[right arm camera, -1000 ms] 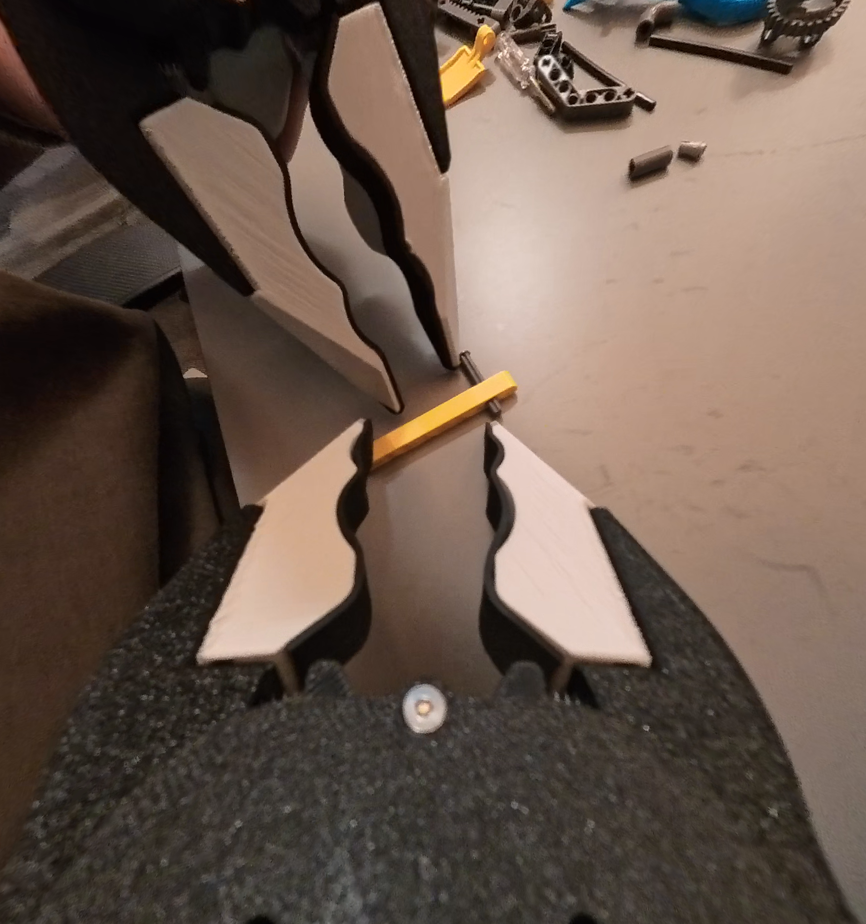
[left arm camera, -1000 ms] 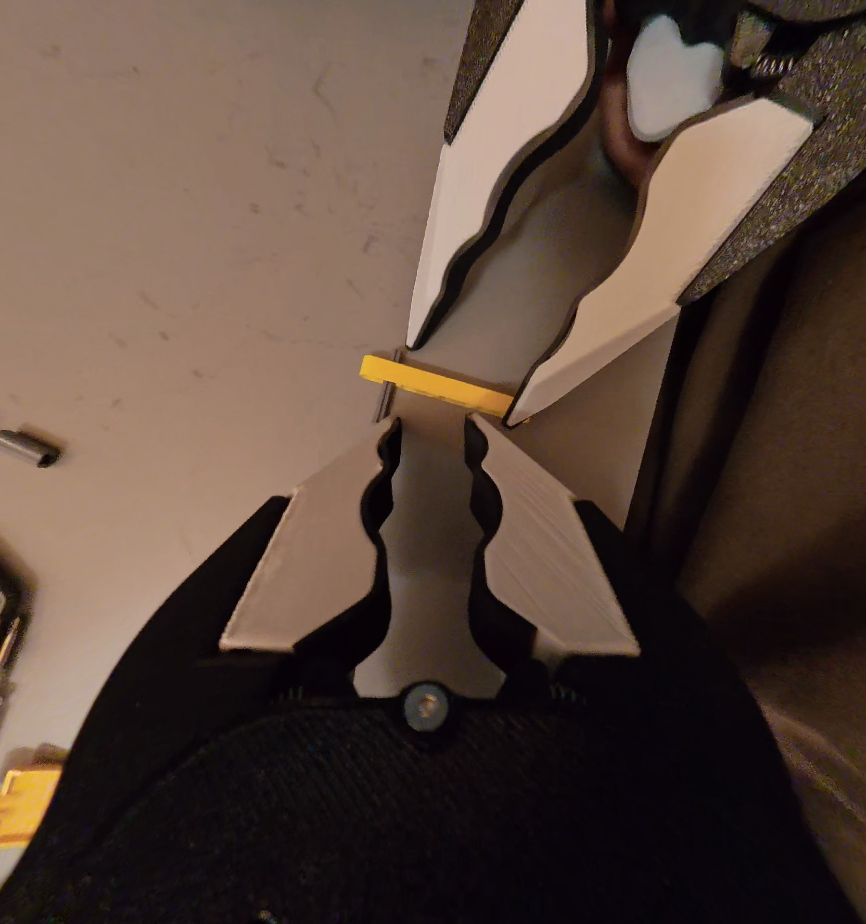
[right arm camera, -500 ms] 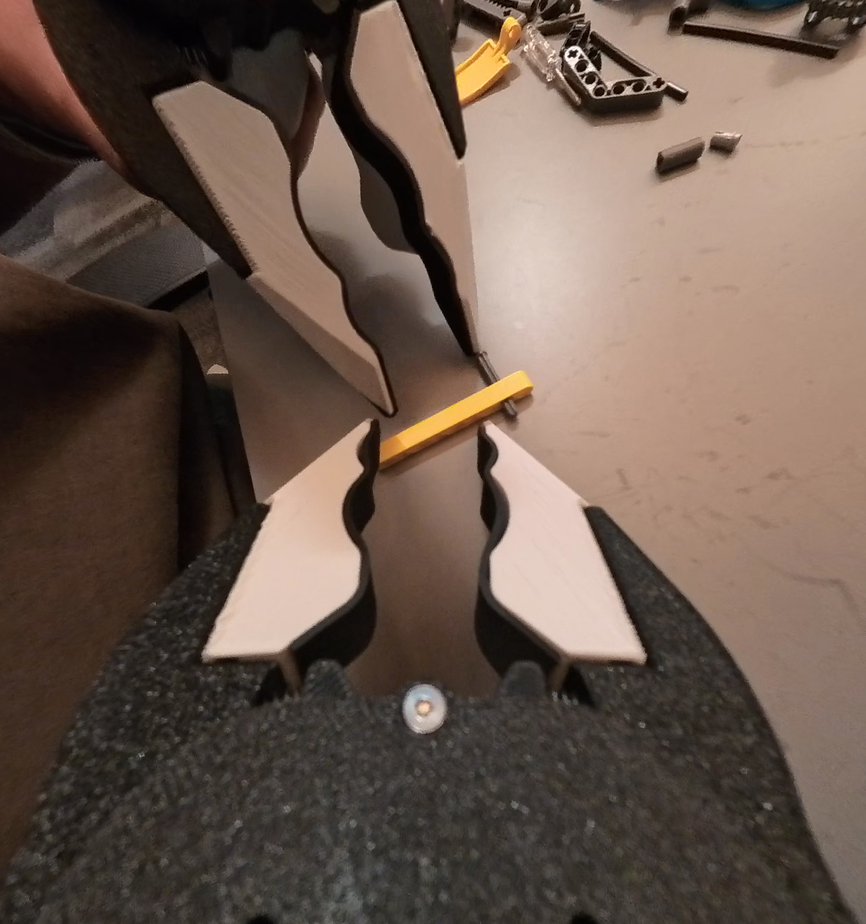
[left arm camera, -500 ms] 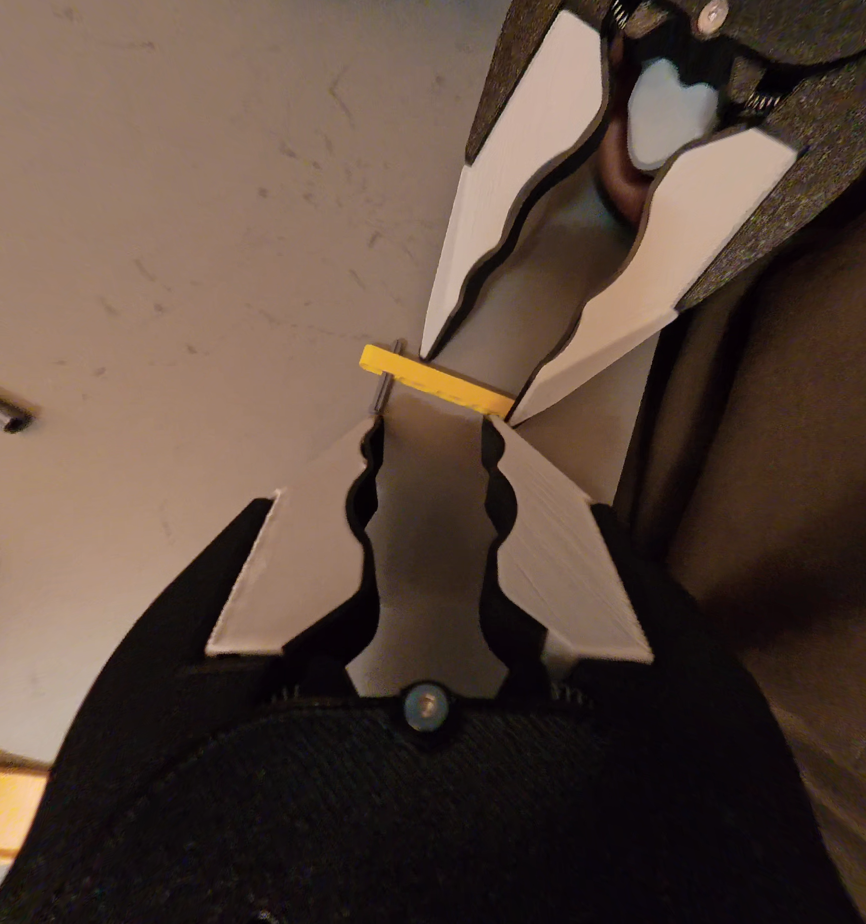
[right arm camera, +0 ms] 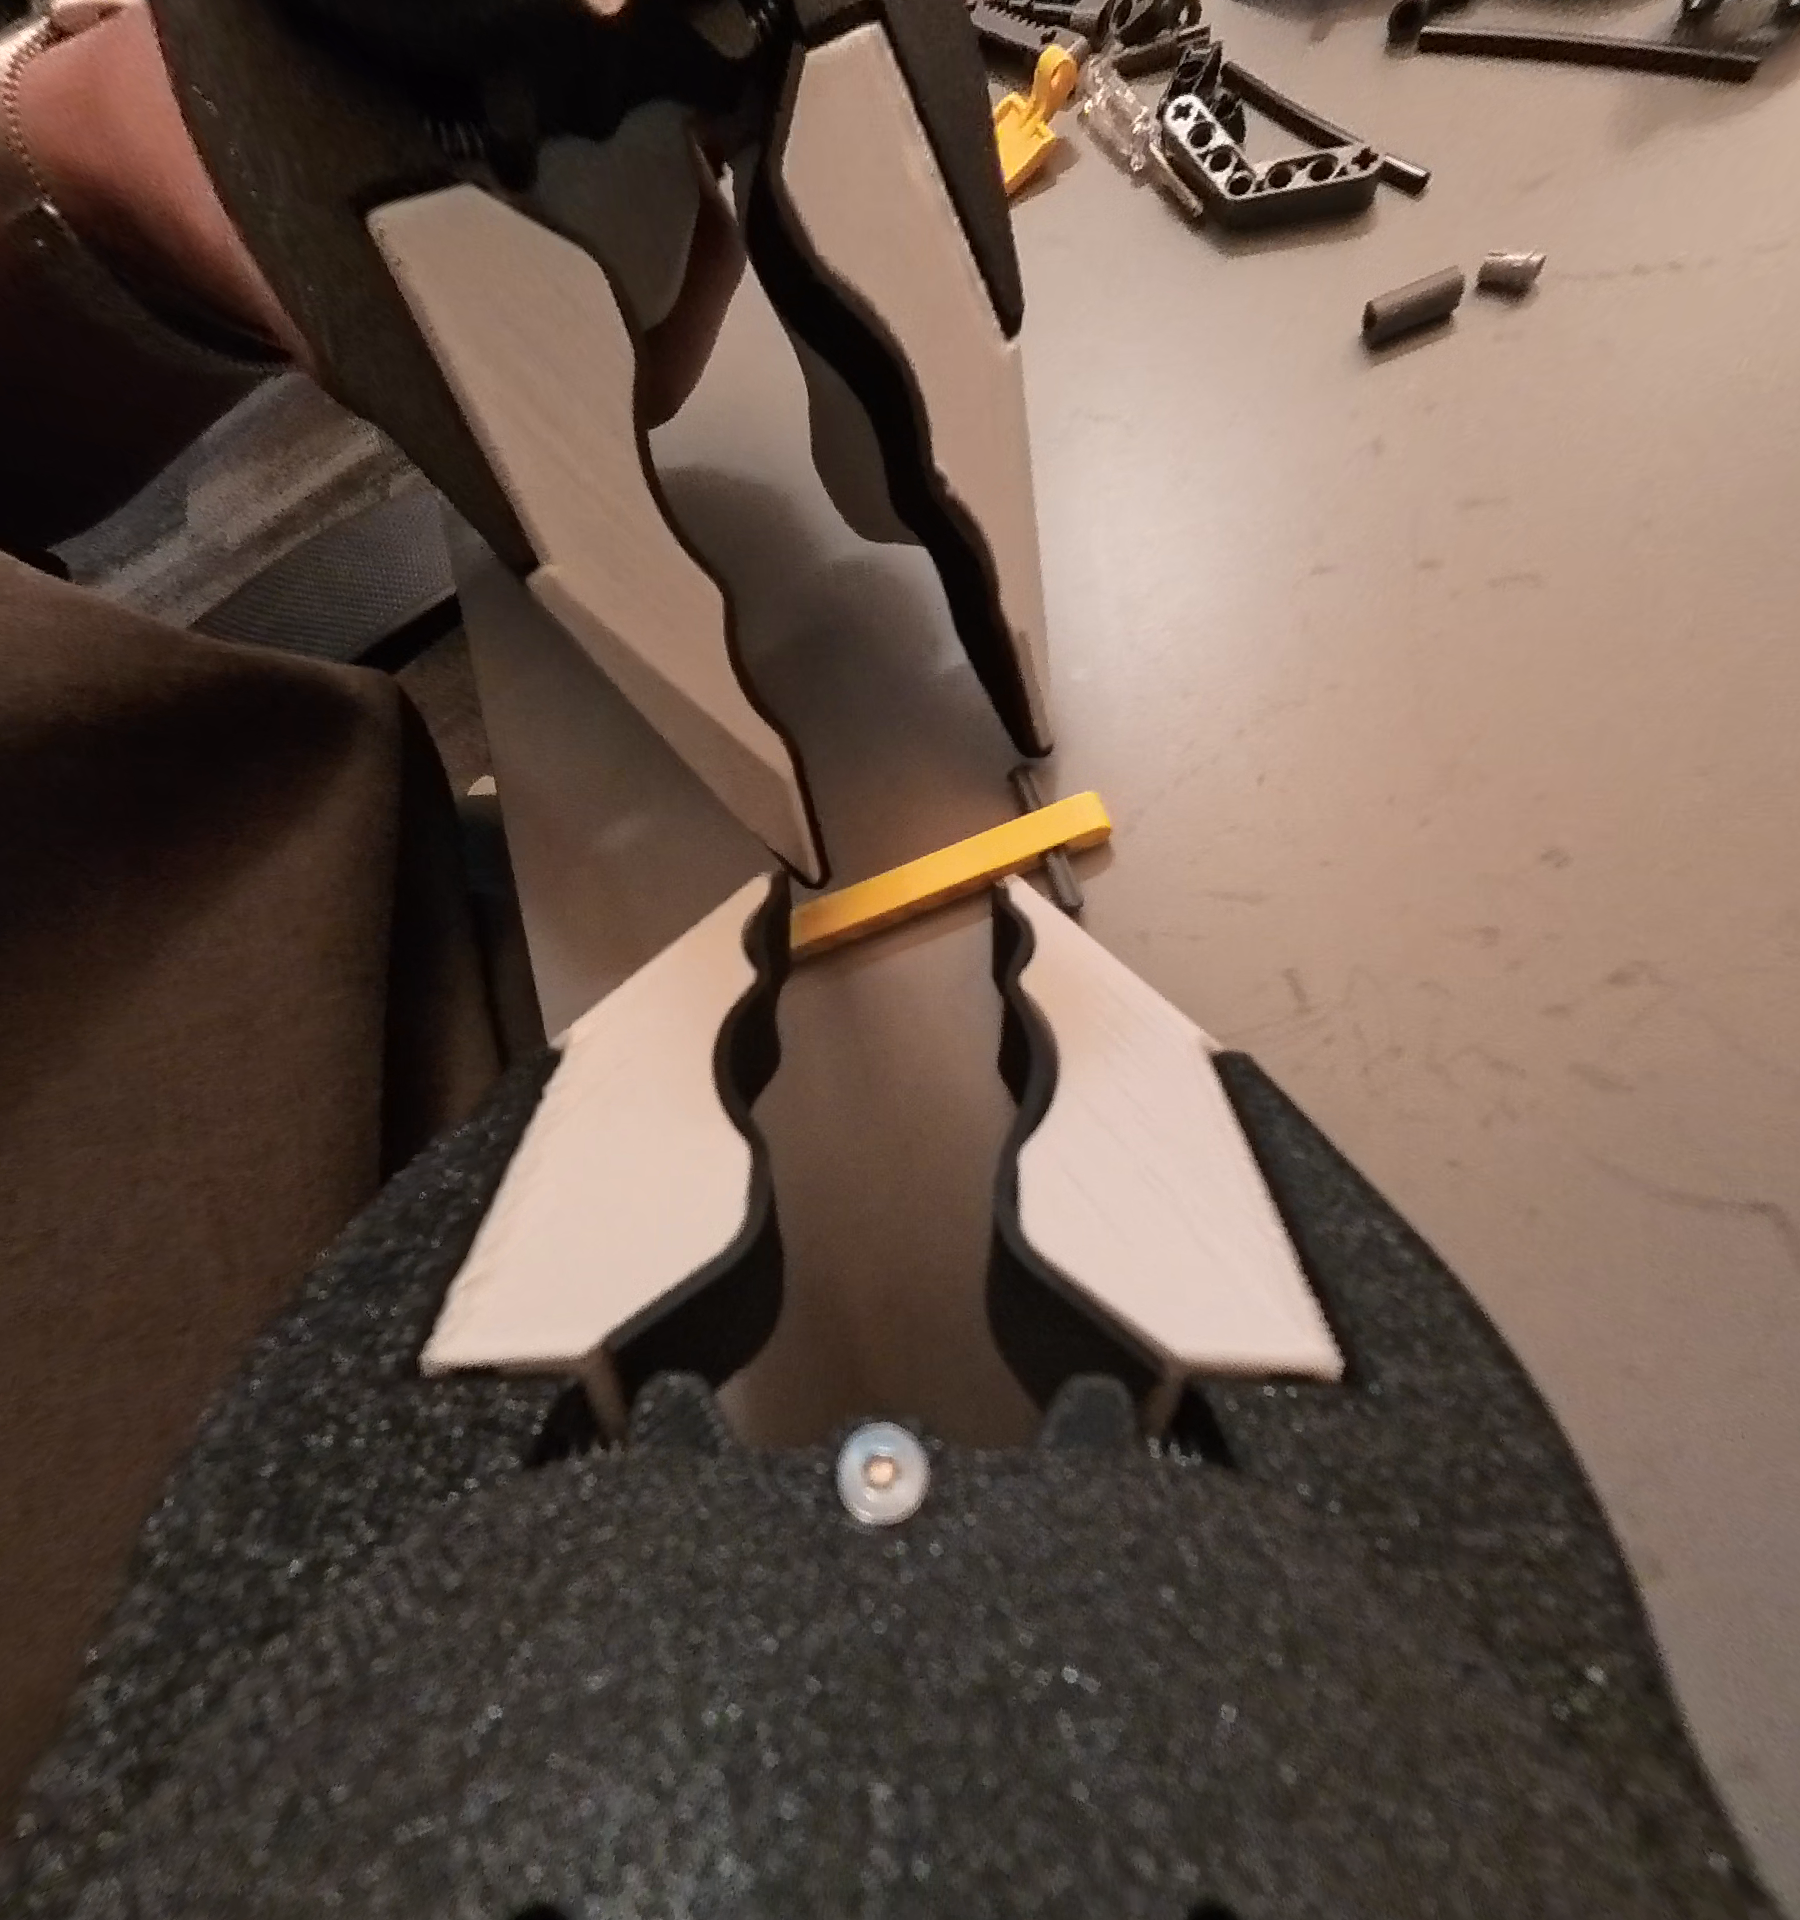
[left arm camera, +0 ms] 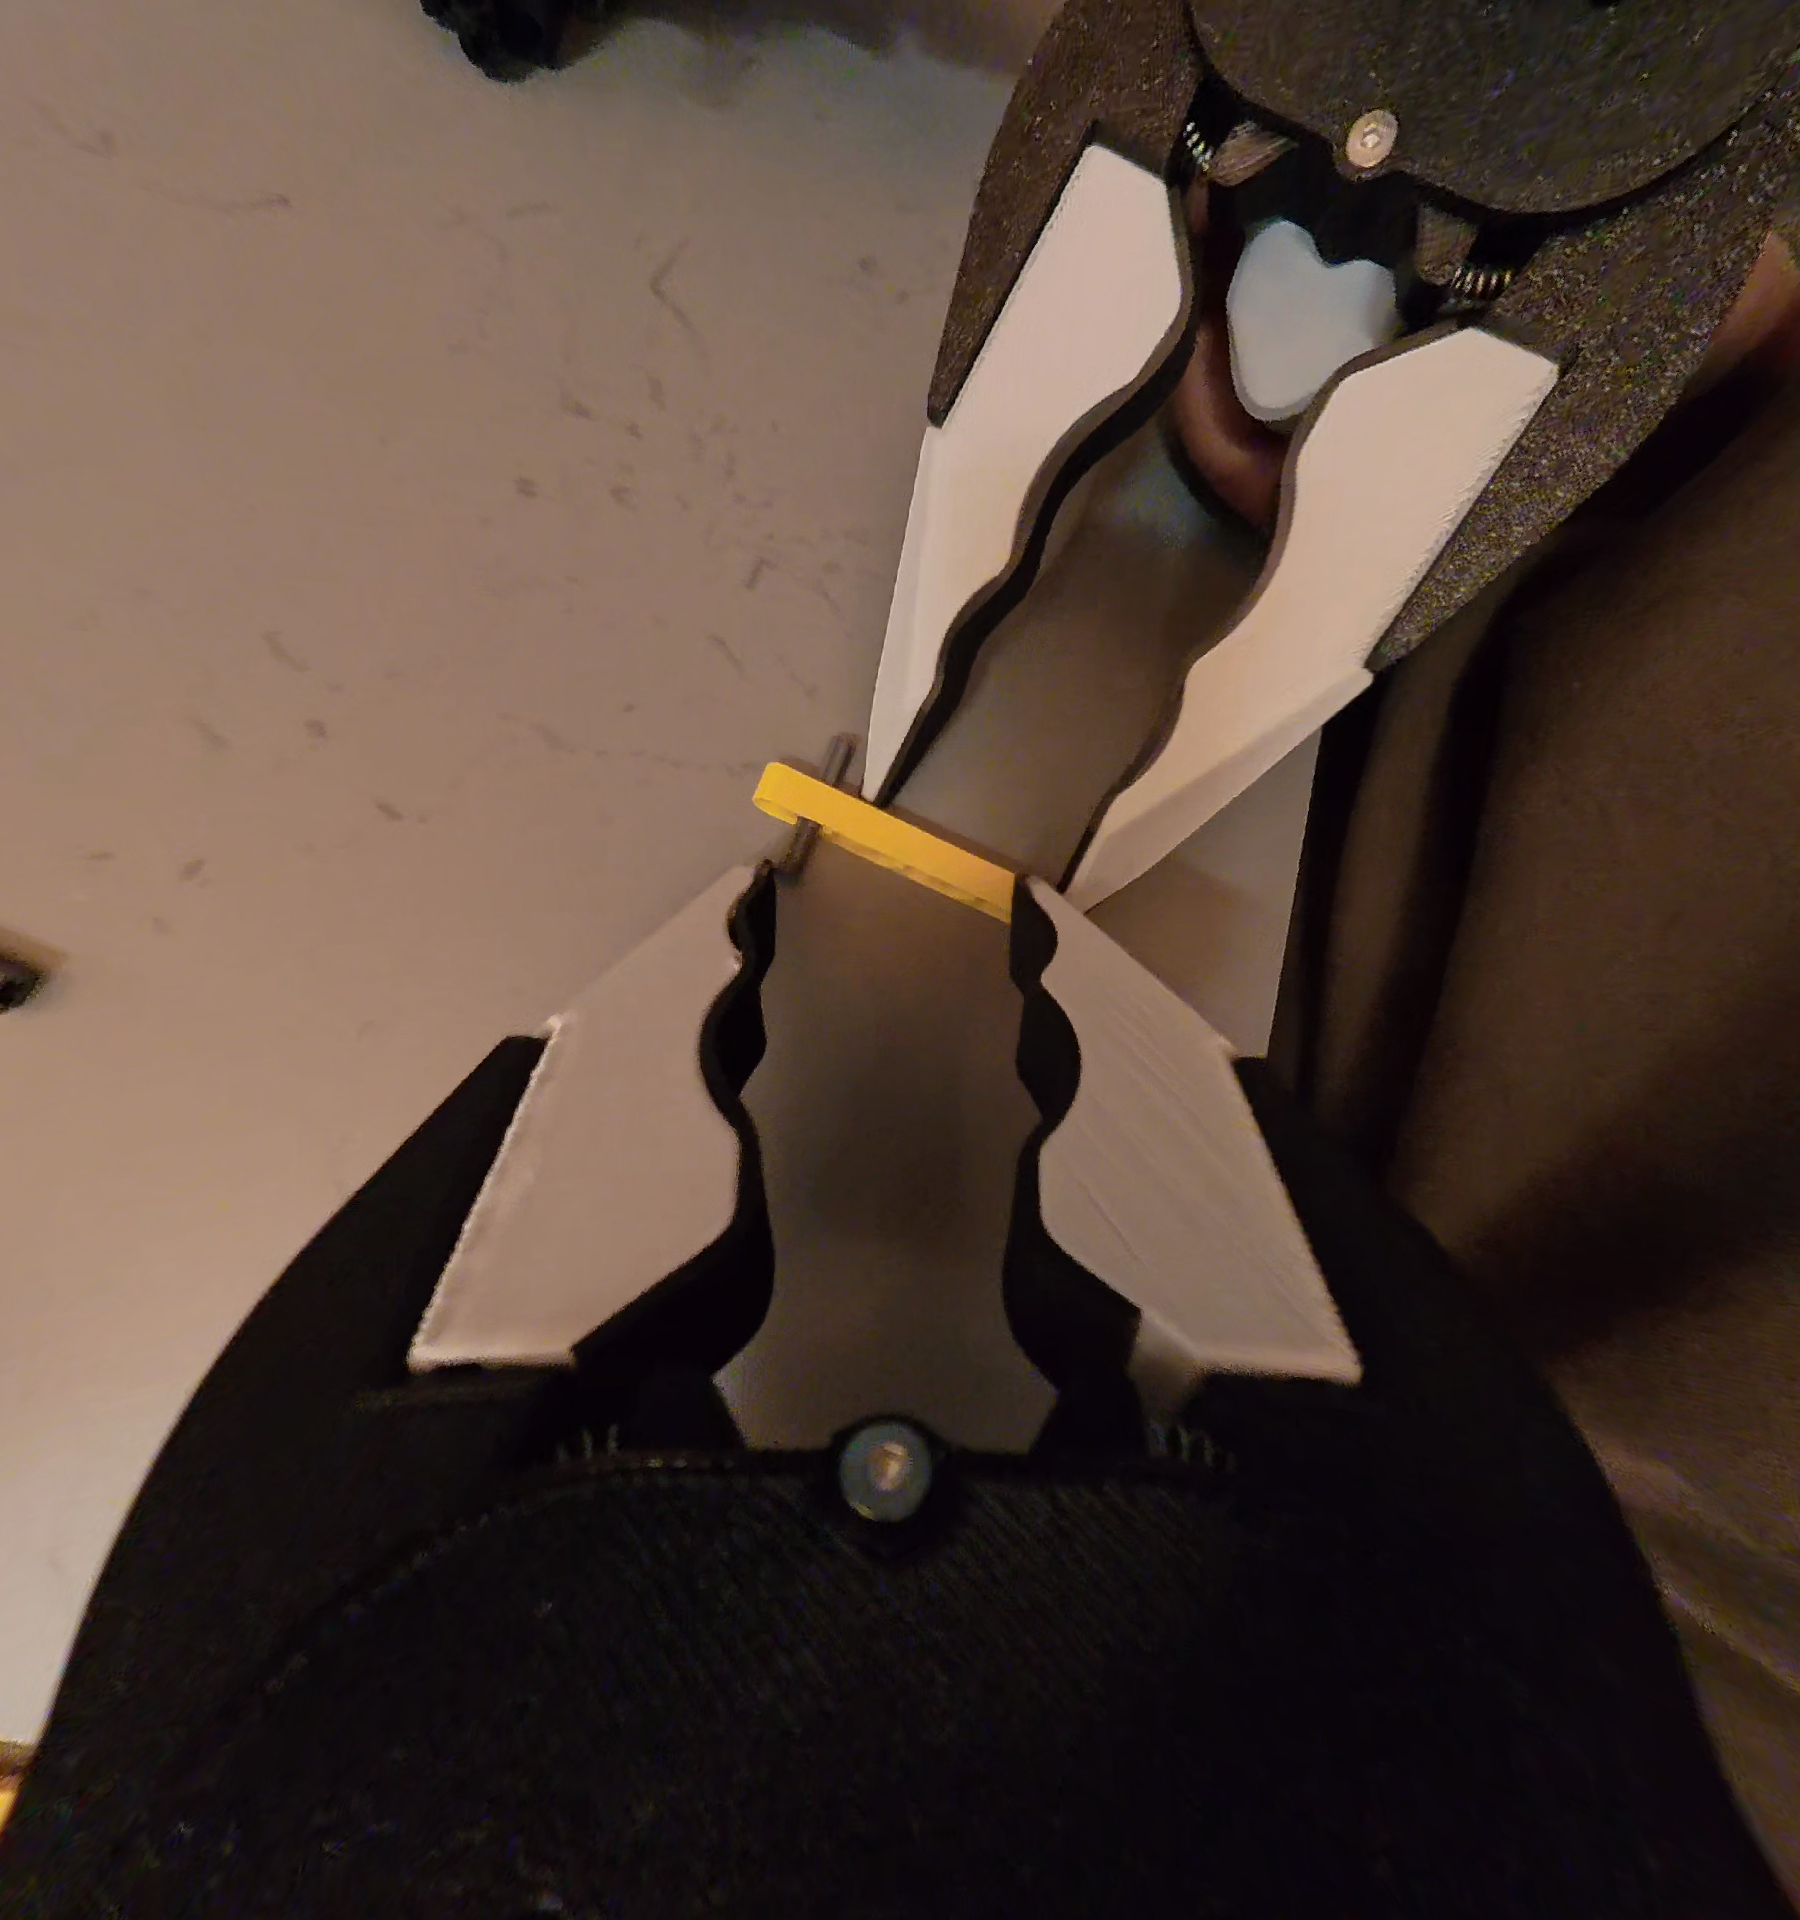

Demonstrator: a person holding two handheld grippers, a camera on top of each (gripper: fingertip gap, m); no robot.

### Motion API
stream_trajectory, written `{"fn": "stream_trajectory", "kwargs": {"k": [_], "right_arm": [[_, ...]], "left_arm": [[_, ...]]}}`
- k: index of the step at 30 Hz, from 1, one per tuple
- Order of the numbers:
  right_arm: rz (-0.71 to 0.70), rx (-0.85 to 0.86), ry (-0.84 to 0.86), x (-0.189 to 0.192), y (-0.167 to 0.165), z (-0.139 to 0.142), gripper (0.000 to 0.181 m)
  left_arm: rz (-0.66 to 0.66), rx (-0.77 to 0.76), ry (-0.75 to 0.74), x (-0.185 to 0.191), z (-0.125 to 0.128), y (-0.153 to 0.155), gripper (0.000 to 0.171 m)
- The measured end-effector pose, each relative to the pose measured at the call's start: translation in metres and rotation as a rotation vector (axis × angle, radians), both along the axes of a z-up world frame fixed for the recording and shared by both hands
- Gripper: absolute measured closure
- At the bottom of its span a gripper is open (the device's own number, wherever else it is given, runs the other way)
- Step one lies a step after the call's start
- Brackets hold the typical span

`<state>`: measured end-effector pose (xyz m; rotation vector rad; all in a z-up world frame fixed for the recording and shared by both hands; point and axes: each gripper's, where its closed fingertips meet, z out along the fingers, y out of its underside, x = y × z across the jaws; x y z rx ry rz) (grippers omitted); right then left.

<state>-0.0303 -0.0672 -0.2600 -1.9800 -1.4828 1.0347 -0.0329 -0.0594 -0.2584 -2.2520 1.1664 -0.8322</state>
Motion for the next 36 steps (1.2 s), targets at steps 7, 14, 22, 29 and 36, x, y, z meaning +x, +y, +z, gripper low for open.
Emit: {"fn": "stream_trajectory", "kwargs": {"k": [7,14,22,29,36], "right_arm": [[-0.066,0.032,0.107,0.006,0.014,0.018,0.147],[-0.069,0.217,-0.020,0.013,0.034,0.004,0.154],[0.038,0.287,-0.083,0.005,0.032,-0.006,0.164],[0.025,0.300,-0.076,0.009,0.032,-0.004,0.181],[-0.027,0.258,-0.071,0.021,0.030,-0.003,0.181]], "left_arm": [[0.151,0.013,0.017,-0.008,0.005,0.008,0.126],[0.291,0.058,0.017,0.003,0.006,0.009,0.123],[0.361,0.094,0.082,0.002,-0.004,0.009,0.124],[0.376,0.197,0.201,-0.003,-0.010,0.017,0.144],[0.374,0.214,0.206,-0.006,-0.010,0.023,0.161]]}}
